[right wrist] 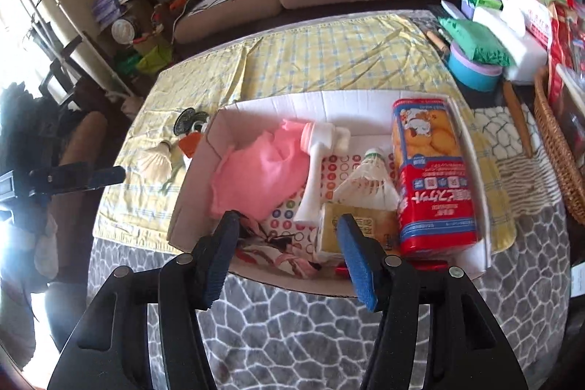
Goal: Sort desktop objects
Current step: 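Move the left gripper to the white shuttlecock on the cloth and grasp it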
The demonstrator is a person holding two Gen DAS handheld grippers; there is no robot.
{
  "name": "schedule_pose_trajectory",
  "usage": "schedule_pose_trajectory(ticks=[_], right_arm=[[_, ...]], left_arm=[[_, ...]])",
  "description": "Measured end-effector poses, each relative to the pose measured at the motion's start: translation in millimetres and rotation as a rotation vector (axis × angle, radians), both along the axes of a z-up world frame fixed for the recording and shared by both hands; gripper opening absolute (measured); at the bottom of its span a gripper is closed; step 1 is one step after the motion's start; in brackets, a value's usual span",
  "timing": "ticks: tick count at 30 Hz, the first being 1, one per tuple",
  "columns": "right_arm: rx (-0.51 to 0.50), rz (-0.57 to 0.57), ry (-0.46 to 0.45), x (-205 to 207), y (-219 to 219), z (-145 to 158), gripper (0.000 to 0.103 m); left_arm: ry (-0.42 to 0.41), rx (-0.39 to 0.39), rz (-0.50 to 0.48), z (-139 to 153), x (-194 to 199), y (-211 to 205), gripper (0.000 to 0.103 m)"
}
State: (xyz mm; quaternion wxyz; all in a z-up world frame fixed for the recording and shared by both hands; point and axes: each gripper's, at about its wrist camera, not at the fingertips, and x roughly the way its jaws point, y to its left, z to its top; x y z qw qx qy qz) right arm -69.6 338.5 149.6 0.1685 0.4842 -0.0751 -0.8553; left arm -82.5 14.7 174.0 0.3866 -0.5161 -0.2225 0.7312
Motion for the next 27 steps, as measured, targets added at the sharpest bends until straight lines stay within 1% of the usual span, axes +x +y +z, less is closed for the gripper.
schedule_pose_trajectory(ticks=[1, 2, 3, 4, 5, 6, 7, 9, 12, 13, 14, 15, 17, 18, 20, 22, 25, 26, 27], right_arm=[[0.005, 0.002, 0.002, -2, -1, -3, 0.057], [0.039, 0.009, -0.003, -7, -7, -10, 0.057], [0.062, 0.014, -0.032, -12, -8, -20, 0.057], [0.073, 0.011, -0.082, -19, -7, -33, 0.056], [0.076, -0.007, -0.142, -24, -8, -44, 0.052], [0.063, -0.012, -0.160, -25, -8, -48, 0.051], [0.044, -0.012, -0.158, -23, -9, -48, 0.051], [0.013, 0.007, -0.109, -17, -19, -38, 0.051], [-0.004, 0.060, -0.018, -12, -47, -14, 0.052], [-0.015, 0.071, -0.001, -13, -55, -10, 0.055], [-0.031, 0.089, 0.019, -13, -66, -4, 0.058], [-0.050, 0.118, 0.038, -14, -81, 4, 0.059], [-0.062, 0.154, 0.059, -18, -101, 10, 0.061], [-0.065, 0.178, 0.068, -20, -115, 13, 0.061], [-0.066, 0.196, 0.075, -26, -132, 11, 0.062], [-0.083, 0.203, 0.075, -32, -147, 7, 0.062], [-0.111, 0.192, 0.073, -41, -160, -1, 0.062], [-0.119, 0.189, 0.070, -46, -162, -4, 0.062], [-0.129, 0.181, 0.066, -49, -165, -7, 0.062]], left_arm=[[-0.001, 0.002, 0.011, 1, 1, -7, 0.068], [0.001, 0.006, 0.023, 1, 2, -16, 0.071], [0.002, 0.008, 0.036, 1, 3, -25, 0.073], [0.003, 0.006, 0.051, 0, 4, -35, 0.074], [0.009, -0.003, 0.069, 0, 5, -46, 0.076], [0.020, -0.020, 0.089, -2, 6, -57, 0.082], [0.035, -0.051, 0.117, -3, 6, -70, 0.084], [0.050, -0.098, 0.159, -9, 6, -90, 0.087], [0.036, -0.134, 0.212, -27, 1, -114, 0.089], [0.028, -0.142, 0.230, -34, -2, -120, 0.089], [0.025, -0.148, 0.242, -40, -5, -122, 0.093], [0.026, -0.156, 0.255, -45, -7, -126, 0.095], [0.040, -0.190, 0.273, -54, -12, -127, 0.096], [0.052, -0.216, 0.271, -57, -14, -127, 0.096], [0.099, -0.300, 0.255, -63, -16, -121, 0.096], [0.155, -0.394, 0.234, -70, -19, -111, 0.096], [0.202, -0.499, 0.216, -80, -23, -99, 0.095], [0.210, -0.520, 0.210, -84, -25, -95, 0.092], [0.218, -0.541, 0.203, -87, -29, -91, 0.086]])
